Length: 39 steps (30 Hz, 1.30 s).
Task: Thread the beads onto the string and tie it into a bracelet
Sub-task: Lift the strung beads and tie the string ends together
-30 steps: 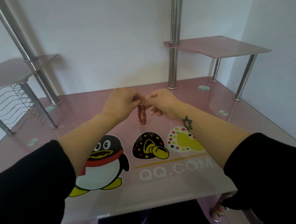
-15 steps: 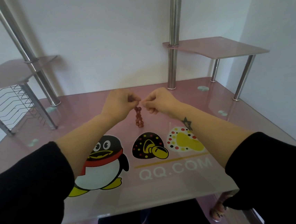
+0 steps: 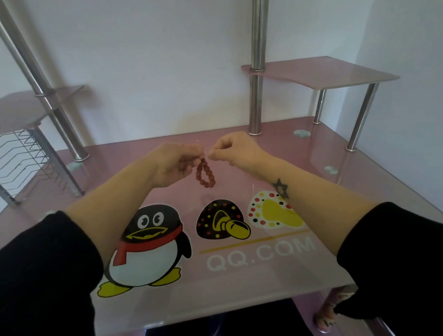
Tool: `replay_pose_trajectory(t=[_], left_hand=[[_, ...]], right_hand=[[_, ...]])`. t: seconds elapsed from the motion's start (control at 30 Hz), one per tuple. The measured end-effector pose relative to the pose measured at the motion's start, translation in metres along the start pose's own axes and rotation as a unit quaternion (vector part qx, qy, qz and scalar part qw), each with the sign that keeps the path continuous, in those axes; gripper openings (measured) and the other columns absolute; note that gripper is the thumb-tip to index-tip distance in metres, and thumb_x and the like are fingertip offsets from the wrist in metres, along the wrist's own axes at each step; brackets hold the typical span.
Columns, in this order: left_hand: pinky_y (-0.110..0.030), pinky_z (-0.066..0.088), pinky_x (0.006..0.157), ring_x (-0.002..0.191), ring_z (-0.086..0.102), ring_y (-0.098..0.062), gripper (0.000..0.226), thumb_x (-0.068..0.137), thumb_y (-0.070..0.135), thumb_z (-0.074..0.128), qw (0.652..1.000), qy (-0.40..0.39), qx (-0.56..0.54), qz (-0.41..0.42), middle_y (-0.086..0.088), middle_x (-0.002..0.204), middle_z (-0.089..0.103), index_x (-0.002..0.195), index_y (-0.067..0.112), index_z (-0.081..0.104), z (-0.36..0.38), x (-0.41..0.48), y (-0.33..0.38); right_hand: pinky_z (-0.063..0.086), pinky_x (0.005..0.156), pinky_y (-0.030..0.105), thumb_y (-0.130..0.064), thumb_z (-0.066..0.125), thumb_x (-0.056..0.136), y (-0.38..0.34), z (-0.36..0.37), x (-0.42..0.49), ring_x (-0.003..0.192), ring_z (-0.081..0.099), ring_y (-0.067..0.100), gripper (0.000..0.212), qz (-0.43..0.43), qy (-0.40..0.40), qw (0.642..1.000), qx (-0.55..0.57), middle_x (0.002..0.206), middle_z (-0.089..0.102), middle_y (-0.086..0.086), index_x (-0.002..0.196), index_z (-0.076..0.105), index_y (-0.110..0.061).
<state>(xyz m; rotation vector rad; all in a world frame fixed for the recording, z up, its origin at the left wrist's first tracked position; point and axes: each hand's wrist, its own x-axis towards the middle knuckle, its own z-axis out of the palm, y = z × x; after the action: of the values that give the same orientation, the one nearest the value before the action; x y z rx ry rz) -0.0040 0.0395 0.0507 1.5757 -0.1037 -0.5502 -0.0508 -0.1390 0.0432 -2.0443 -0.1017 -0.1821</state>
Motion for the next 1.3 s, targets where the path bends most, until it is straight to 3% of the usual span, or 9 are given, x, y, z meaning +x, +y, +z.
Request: replay_pose_trajectory(t=[0.17,0.27,0.37,0.6,0.77,0.87,1.0,1.17,1.3], left_hand=[[-0.014,0.048,0.055,0.058,0.060,-0.003,0.023,0.086,0.008,0.067,0.997,-0.052,0.047,0.012,0.003,0.068,0.070,0.071,0.019,0.080,0.001,-0.001,0.002],[-0.015,0.047,0.054,0.059,0.061,-0.005,0.022,0.083,0.005,0.069,0.995,-0.049,0.069,0.048,0.001,0.068,0.071,0.069,0.019,0.079,0.001,-0.002,0.004],[-0.016,0.046,0.053,0.059,0.061,-0.006,0.014,0.081,0.004,0.071,0.992,-0.031,0.088,0.082,0.001,0.069,0.071,0.077,0.017,0.076,-0.001,-0.003,0.005],[-0.022,0.047,0.060,0.063,0.061,-0.006,0.008,0.078,0.013,0.077,0.967,0.024,0.202,0.155,0.005,0.068,0.071,0.080,0.020,0.076,-0.003,-0.005,0.003],[-0.013,0.047,0.060,0.064,0.063,0.004,0.015,0.082,0.021,0.076,0.882,0.081,0.375,0.274,0.013,0.069,0.072,0.073,0.032,0.070,0.000,-0.009,0.001],[-0.017,0.049,0.067,0.073,0.065,-0.001,0.002,0.085,0.026,0.072,0.821,0.108,0.453,0.331,0.011,0.082,0.073,0.085,0.025,0.074,0.005,-0.011,-0.001],[-0.016,0.041,0.064,0.073,0.060,-0.008,0.012,0.090,0.021,0.064,0.768,0.130,0.504,0.374,0.003,0.088,0.073,0.097,0.018,0.074,0.010,-0.011,-0.005],[-0.026,0.043,0.069,0.081,0.060,-0.014,0.014,0.092,0.016,0.058,0.765,0.156,0.496,0.380,0.000,0.092,0.071,0.097,0.014,0.071,0.013,-0.009,-0.008],[-0.027,0.044,0.069,0.081,0.059,-0.015,0.012,0.093,0.020,0.058,0.771,0.149,0.491,0.377,-0.001,0.091,0.068,0.096,0.015,0.068,0.015,-0.008,-0.008]], right_hand=[[0.051,0.078,0.032,-0.004,0.069,0.078,0.000,0.002,-0.002,0.076,0.059,0.013,0.002,-0.026,-0.053,0.998,0.028,0.082,0.068,0.011,0.077,0.069,-0.002],[0.046,0.078,0.033,-0.004,0.064,0.081,-0.002,0.003,-0.001,0.080,0.055,0.016,0.010,-0.013,-0.074,0.995,0.059,0.078,0.062,0.007,0.072,0.063,-0.009],[0.047,0.089,0.041,-0.006,0.058,0.085,-0.003,0.004,0.000,0.088,0.060,0.021,0.014,0.018,-0.089,0.988,0.125,0.081,0.064,0.006,0.075,0.059,-0.014],[0.051,0.080,0.037,-0.004,0.049,0.088,-0.006,0.002,-0.001,0.070,0.061,0.018,0.013,0.050,-0.076,0.984,0.152,0.075,0.062,0.007,0.095,0.058,-0.010],[0.056,0.072,0.034,-0.006,0.044,0.093,-0.008,0.005,0.002,0.059,0.064,0.015,0.022,0.083,-0.065,0.984,0.145,0.065,0.062,0.004,0.096,0.065,-0.010],[0.057,0.072,0.035,-0.010,0.049,0.094,-0.006,0.006,0.002,0.063,0.066,0.018,0.019,0.109,-0.077,0.979,0.153,0.066,0.067,0.007,0.101,0.066,-0.005],[0.057,0.067,0.031,-0.014,0.054,0.094,-0.005,0.005,0.001,0.062,0.066,0.019,0.021,0.140,-0.110,0.968,0.178,0.074,0.072,0.011,0.106,0.066,-0.003],[0.054,0.056,0.025,-0.010,0.051,0.096,-0.004,0.003,0.003,0.055,0.063,0.015,0.021,0.149,-0.117,0.961,0.202,0.074,0.072,0.012,0.112,0.062,-0.003],[0.051,0.049,0.021,-0.008,0.050,0.096,-0.002,0.005,0.004,0.049,0.061,0.012,0.016,0.138,-0.105,0.964,0.203,0.068,0.071,0.010,0.096,0.066,-0.008]])
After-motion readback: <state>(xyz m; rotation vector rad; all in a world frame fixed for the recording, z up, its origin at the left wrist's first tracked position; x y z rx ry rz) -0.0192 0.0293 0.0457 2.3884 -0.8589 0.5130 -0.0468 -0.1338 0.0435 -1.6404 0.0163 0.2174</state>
